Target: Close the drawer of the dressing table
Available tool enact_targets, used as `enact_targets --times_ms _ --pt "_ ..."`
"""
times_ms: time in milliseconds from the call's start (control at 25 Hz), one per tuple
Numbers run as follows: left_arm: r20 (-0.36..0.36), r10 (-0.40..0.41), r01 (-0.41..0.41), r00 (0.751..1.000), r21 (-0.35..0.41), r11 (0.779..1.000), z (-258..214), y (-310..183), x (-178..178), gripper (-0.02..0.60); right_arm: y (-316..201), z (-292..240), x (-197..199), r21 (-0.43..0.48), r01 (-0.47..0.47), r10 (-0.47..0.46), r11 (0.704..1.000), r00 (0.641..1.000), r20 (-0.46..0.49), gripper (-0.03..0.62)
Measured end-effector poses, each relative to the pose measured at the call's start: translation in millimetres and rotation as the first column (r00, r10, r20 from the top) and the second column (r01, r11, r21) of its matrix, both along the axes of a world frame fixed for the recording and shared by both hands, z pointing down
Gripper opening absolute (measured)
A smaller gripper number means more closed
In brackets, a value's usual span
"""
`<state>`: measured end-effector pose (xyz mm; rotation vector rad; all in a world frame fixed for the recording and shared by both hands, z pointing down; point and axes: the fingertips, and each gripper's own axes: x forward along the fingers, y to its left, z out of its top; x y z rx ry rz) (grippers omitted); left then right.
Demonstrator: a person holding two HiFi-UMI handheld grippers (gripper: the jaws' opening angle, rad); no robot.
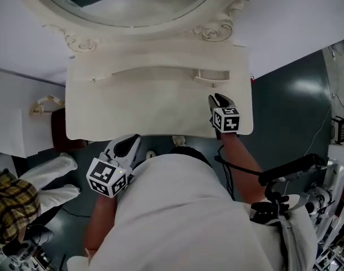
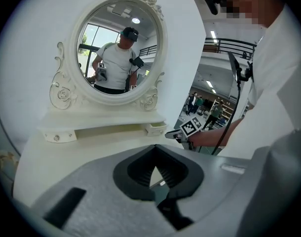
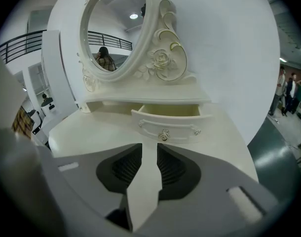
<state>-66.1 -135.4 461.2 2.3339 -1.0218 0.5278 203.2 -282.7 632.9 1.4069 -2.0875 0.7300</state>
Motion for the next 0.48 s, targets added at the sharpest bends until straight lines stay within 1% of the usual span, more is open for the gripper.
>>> enact_targets --times_ms 240,480 --pt "0.016 -0.041 0.041 0.999 -0.012 0.999 3.2 -11.3 3.2 0.003 -21.6 14.5 6.5 -0.024 -0.019 0.02 1.0 1.0 0.01 0.123" --pt "0.033 -0.056 0.057 0.998 -0.019 0.998 1.4 -19.9 5.2 0.003 -34.2 21.0 10.8 -0.037 -0.05 0.05 0.998 0.998 0.022 0.138"
